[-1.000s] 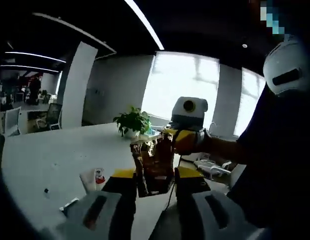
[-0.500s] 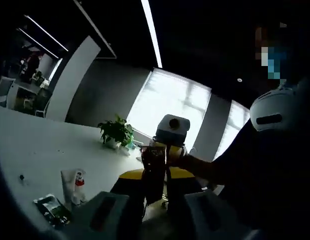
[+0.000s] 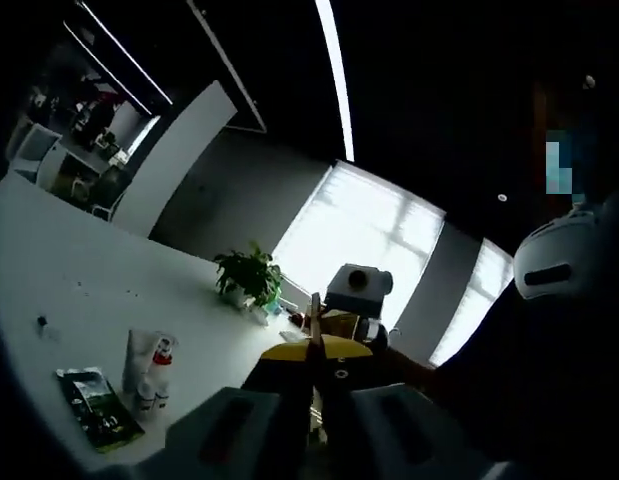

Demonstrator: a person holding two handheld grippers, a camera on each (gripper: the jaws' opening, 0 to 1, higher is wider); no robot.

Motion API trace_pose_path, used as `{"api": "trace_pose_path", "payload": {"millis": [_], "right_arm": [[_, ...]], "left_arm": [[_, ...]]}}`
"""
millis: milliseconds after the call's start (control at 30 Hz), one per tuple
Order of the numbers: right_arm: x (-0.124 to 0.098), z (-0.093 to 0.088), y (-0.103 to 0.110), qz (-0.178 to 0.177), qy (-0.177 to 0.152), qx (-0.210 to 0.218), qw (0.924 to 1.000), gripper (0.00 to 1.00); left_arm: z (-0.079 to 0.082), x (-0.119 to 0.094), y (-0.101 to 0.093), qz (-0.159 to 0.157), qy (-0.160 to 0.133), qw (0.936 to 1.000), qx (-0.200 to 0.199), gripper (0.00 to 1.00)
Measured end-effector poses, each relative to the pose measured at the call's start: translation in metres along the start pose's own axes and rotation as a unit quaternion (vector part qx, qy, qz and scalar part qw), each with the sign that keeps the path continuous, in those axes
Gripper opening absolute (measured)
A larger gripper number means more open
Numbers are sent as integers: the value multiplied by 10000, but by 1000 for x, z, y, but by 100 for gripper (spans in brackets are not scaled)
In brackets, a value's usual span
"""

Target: Arrange the skincare products in the storage area until every visible bottle or jar stands upright without overlapping.

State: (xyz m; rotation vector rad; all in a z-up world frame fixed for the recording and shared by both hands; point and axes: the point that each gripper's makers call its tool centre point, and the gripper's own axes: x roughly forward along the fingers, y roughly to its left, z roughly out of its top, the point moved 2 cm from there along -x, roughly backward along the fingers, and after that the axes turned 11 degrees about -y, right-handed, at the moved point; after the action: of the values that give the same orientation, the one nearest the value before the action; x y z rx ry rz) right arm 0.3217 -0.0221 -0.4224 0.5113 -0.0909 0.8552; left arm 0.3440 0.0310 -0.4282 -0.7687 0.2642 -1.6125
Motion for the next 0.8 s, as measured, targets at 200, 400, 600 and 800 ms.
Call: {"api": "trace_pose_path", "payload": {"millis": [200,400,600,800], "right_arm": [[7,-20,12,69,-102,488,9987,16],[14,-22,16,23,-399,901,9951,4],[14,-27,13,-183,-370,1010,9940,0],[15,-36,5,-582,-355,1035,9923,0]], "left_arm": [[8,2,-4,-80,-145,9998,-75,0],[12,-1,0,-74,-296,9991,-308,0],[11,-1,1,20,-275,9991,-315,0],[8,-5,18,390,-114,9991,88,1]]}}
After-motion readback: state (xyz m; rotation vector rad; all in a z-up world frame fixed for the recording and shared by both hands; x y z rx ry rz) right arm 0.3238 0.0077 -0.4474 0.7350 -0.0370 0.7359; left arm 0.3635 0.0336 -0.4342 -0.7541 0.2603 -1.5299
